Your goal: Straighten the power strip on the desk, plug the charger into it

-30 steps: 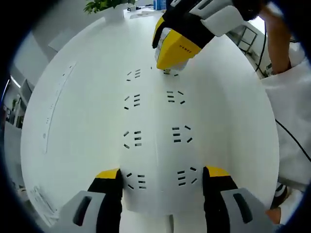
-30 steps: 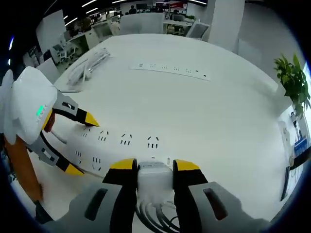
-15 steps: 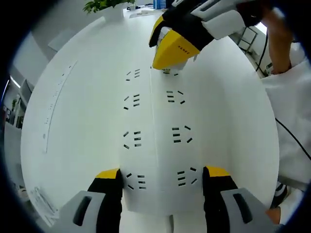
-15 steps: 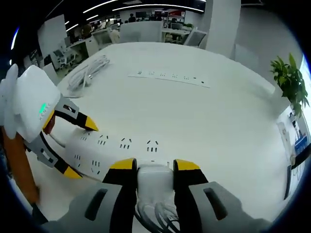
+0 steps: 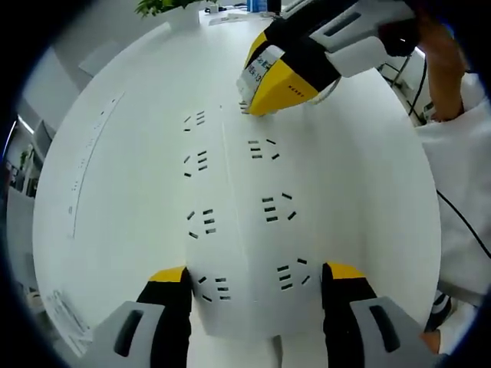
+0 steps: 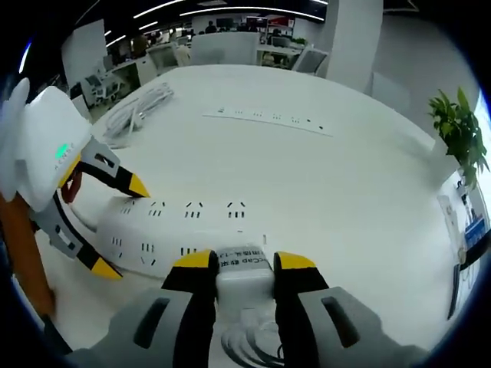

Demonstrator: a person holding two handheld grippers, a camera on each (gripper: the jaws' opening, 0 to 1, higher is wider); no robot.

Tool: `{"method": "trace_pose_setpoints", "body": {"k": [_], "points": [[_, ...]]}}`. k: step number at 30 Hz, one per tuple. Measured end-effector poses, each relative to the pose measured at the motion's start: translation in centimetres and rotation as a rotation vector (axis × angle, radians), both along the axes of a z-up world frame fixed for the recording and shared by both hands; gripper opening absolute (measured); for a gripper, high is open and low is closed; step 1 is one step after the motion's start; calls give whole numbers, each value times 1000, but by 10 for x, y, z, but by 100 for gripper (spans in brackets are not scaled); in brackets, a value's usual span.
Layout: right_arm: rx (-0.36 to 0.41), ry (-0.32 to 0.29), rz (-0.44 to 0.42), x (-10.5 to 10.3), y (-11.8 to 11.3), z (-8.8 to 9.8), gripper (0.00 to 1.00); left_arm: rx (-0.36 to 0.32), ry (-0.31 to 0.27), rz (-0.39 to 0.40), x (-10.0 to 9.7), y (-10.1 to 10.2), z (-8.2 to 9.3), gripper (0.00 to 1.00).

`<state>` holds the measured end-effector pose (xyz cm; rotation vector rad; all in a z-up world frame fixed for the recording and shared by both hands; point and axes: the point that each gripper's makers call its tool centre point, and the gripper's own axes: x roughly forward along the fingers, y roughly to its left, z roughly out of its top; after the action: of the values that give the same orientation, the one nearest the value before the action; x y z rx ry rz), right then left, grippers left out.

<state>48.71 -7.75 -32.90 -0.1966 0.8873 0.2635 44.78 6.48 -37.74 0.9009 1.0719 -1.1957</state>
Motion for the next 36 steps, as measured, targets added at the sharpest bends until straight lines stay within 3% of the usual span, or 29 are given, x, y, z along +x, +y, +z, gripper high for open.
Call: {"method": "trace_pose_setpoints", "body": {"k": [11, 14, 17, 18, 19, 20, 21, 27, 33, 36], "points": [[-15, 64, 103, 19, 10, 7, 27, -5, 1, -2, 1, -1, 0, 70], [-57, 45, 110, 11, 10, 4, 27, -7, 1, -4, 1, -1, 0, 70], [-44, -2, 88, 15, 12, 7, 27, 6, 2, -6, 1, -1, 0, 70], [-44, 1, 96, 14, 14, -1, 27, 6, 2, -6, 1, -1, 0, 70], [-16, -48, 39, 19, 14, -2, 27, 3, 3, -8, 0, -2, 0, 70], [-26, -44, 85, 16, 12, 1, 27, -2, 4, -9, 0, -2, 1, 70], [23, -43, 40, 19, 10, 1, 27, -5, 4, -7, 0, -1, 1, 70], [-11, -59, 83, 18, 16, 2, 28, -10, 5, -8, 1, -1, 2, 71], [66, -40, 133, 15, 20, 0, 29, -16, 5, -6, 4, 2, 2, 71], [154, -92, 159, 9, 22, 17, 30, -20, 5, -4, 4, 2, 1, 71]]}}
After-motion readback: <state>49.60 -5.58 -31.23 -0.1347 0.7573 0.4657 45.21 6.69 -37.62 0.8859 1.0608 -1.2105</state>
